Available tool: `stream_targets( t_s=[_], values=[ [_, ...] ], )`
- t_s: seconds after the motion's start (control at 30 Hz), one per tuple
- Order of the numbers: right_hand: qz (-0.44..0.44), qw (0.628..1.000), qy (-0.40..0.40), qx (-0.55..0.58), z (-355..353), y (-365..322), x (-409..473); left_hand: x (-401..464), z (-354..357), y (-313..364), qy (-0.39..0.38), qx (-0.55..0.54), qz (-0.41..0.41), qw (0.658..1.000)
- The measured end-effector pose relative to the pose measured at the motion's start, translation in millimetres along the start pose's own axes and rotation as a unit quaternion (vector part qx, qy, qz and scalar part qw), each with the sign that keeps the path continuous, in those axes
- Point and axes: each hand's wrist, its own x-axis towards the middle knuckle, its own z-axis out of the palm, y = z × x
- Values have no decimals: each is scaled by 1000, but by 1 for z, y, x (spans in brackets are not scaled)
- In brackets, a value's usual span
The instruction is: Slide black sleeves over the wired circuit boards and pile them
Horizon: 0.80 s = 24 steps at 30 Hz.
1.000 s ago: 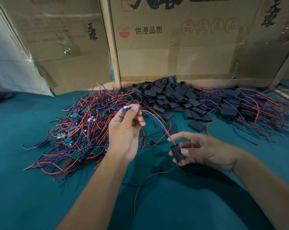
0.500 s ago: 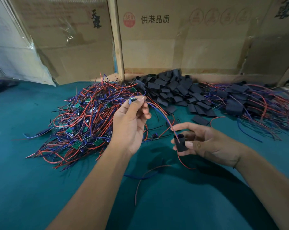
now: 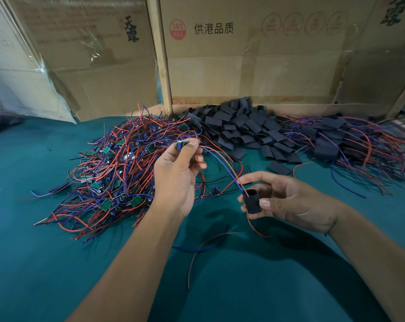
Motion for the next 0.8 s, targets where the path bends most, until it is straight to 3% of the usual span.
stream_targets(
  t_s=[0.43, 0.8],
  values=[
    [4, 1000, 14, 1, 4, -2, -1, 1, 1, 0, 39, -8, -22, 999],
    [-19, 997, 71, -2, 6, -3, 1, -4, 2, -11, -22, 132, 36, 990]
  ],
)
